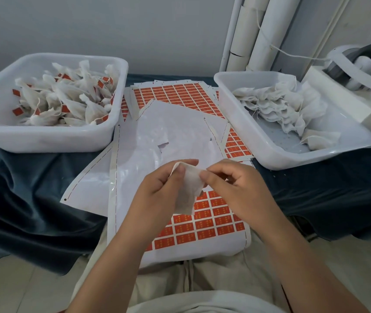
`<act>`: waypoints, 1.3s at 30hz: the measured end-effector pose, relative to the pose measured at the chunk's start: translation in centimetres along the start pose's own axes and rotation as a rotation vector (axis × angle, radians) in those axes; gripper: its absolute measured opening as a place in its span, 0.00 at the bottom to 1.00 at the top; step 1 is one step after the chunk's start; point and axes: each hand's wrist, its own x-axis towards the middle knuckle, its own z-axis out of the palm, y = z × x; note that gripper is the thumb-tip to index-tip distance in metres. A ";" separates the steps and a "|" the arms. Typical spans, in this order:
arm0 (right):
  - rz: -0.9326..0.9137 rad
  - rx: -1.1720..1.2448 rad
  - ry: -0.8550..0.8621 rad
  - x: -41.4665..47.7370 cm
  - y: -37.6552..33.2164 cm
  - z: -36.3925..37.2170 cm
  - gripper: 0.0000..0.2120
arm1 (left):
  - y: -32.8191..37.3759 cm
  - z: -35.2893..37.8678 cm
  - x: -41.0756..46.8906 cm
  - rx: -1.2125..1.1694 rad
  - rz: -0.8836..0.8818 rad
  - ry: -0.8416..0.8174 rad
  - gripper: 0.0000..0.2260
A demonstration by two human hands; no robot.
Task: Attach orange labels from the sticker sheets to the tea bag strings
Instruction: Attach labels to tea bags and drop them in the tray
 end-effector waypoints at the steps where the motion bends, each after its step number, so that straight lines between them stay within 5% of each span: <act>1: 0.004 -0.025 -0.029 0.1 -0.1 -0.4 0.08 | 0.0 0.0 0.0 0.019 0.000 0.007 0.14; 8: 0.062 -0.097 -0.168 -0.1 -0.4 -1.8 0.12 | 0.0 0.0 0.1 0.123 0.004 0.003 0.14; 10: 0.188 0.112 -0.185 -0.1 -0.4 -1.7 0.19 | -0.2 -0.3 0.0 0.153 0.018 -0.062 0.10; 13: 0.342 0.417 -0.247 -0.2 -0.5 -1.0 0.20 | -0.4 -0.1 -0.1 0.242 0.058 -0.118 0.19; 18: 0.325 1.171 -0.295 0.2 0.0 -1.1 0.16 | -0.3 -0.2 0.0 0.174 0.068 -0.031 0.18; 21: 0.300 1.367 -0.337 0.3 0.3 -1.1 0.16 | -0.3 -0.1 -0.2 0.150 0.077 -0.035 0.19; 30: 0.287 1.380 -0.252 0.6 0.6 -2.1 0.15 | 0.4 -0.6 -0.4 0.256 0.062 -0.376 0.16; 39: 0.127 0.761 -0.102 0.3 0.9 -3.5 0.12 | -0.8 -1.8 0.1 0.396 0.119 -0.404 0.20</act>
